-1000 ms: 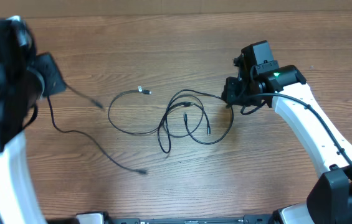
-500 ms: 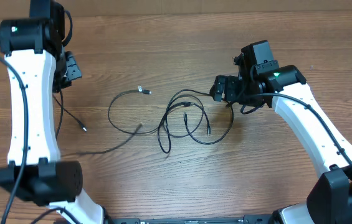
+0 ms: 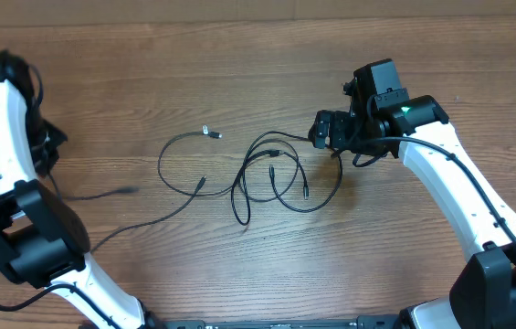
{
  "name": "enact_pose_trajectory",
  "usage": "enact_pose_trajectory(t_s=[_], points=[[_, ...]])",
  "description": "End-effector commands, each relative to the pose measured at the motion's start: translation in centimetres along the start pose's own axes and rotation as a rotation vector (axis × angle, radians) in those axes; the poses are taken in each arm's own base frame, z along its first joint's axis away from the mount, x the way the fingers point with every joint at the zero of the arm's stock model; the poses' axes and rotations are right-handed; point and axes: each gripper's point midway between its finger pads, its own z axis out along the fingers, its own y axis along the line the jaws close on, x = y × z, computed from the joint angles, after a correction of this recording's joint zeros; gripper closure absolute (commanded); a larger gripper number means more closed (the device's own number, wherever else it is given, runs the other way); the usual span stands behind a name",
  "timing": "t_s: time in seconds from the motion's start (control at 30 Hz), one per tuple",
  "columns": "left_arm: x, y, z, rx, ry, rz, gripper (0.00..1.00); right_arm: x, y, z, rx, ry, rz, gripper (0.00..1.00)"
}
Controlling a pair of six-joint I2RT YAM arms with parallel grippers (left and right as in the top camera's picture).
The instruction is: Untangle cables
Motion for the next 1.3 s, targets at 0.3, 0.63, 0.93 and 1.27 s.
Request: enact_pose_trajectory(t_s=[0.3, 0.63, 0.93, 1.27], points=[[5.0, -3.4, 7.7, 0.157, 0.223, 0.157, 0.2, 0.1, -0.3, 0.4, 0.011, 0.006, 0.004, 0.0], [3.1, -3.1, -0.5, 0.271, 0.185, 0.258, 0.0, 0.1, -0.3, 0.4, 0.011, 0.006, 0.004, 0.0], [-0.9, -0.2, -10.3, 0.289, -0.123, 0.234, 0.0, 0.1, -0.3, 0.4, 0.011, 0.006, 0.004, 0.0], [3.3, -4.3, -10.9, 0.4, -0.054, 0.413, 0.95, 0.1, -0.3, 0.4, 0.011, 0.006, 0.004, 0.0]])
